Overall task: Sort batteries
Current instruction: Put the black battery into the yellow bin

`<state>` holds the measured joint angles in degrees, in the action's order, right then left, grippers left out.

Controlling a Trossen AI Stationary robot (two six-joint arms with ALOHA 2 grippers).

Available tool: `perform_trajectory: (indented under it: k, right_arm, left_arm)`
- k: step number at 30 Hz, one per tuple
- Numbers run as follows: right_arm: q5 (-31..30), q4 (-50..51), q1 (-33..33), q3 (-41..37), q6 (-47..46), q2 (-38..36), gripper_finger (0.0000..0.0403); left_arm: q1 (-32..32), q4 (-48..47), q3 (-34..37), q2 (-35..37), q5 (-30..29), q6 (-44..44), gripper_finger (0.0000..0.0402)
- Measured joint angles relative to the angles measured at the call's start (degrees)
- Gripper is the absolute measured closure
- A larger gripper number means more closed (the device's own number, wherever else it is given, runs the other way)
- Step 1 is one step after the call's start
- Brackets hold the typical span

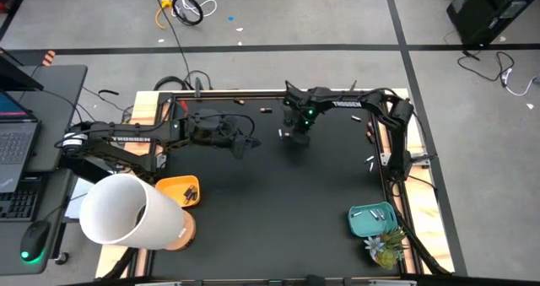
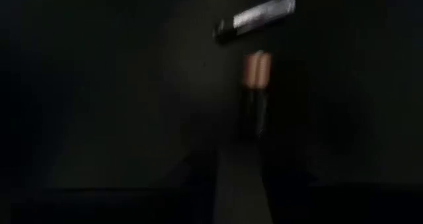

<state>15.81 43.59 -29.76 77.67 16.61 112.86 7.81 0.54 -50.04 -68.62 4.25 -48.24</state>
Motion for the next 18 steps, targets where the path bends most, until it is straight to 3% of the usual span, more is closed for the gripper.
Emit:
perform_trajectory:
  k: [9, 18]
  right_arm:
    - [-4.26, -1.87, 3.46, -0.02, -1.95, -0.05, 0.0221]
    - [-9.9, -10.04, 7.27, -5.89, -2.5, -0.16, 0.0242]
  left_arm:
    - [-0.02, 0.01, 0.0, 0.0, 0.0, -0.38, 0.0305]
    - [-0.04, 0.01, 0.0, 0.0, 0.02, -0.43, 0.0305]
